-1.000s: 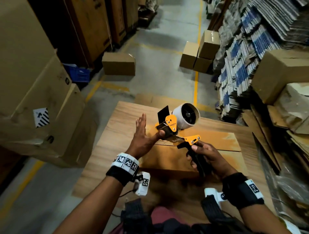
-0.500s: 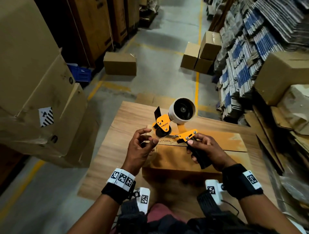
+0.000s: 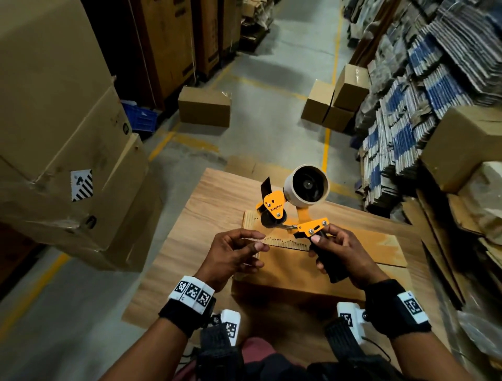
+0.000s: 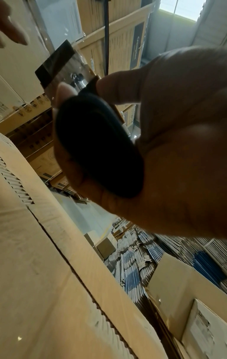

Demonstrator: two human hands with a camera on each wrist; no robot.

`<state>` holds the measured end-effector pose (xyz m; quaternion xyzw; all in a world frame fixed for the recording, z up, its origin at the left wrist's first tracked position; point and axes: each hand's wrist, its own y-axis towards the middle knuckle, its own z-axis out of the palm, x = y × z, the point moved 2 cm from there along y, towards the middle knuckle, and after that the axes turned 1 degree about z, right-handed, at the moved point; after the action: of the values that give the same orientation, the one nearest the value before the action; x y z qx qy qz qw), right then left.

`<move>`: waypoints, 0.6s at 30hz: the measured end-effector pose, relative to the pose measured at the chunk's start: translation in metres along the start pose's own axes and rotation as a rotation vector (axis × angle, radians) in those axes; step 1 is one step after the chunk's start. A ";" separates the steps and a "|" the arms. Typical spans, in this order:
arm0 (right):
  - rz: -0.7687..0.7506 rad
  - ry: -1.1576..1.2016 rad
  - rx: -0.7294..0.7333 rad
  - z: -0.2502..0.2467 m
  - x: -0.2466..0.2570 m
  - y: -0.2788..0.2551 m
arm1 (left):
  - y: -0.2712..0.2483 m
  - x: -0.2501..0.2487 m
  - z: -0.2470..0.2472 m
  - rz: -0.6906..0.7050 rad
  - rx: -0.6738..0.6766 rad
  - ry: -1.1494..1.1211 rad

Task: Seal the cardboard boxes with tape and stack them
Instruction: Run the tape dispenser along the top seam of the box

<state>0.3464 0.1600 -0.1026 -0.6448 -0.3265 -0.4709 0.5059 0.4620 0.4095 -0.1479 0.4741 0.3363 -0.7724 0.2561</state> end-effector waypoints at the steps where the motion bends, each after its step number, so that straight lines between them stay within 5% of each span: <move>1: -0.005 -0.003 -0.004 -0.001 -0.001 0.000 | 0.000 -0.001 0.000 -0.011 0.010 -0.018; 11: -0.045 -0.016 -0.020 -0.003 -0.003 -0.003 | 0.006 -0.005 0.000 -0.183 0.029 -0.383; 18: -0.052 0.007 0.013 -0.002 -0.006 -0.005 | 0.021 -0.001 0.011 -0.042 -0.185 -0.251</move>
<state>0.3397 0.1601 -0.1065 -0.6313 -0.3441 -0.4839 0.4989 0.4716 0.3878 -0.1492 0.3414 0.3811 -0.7964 0.3225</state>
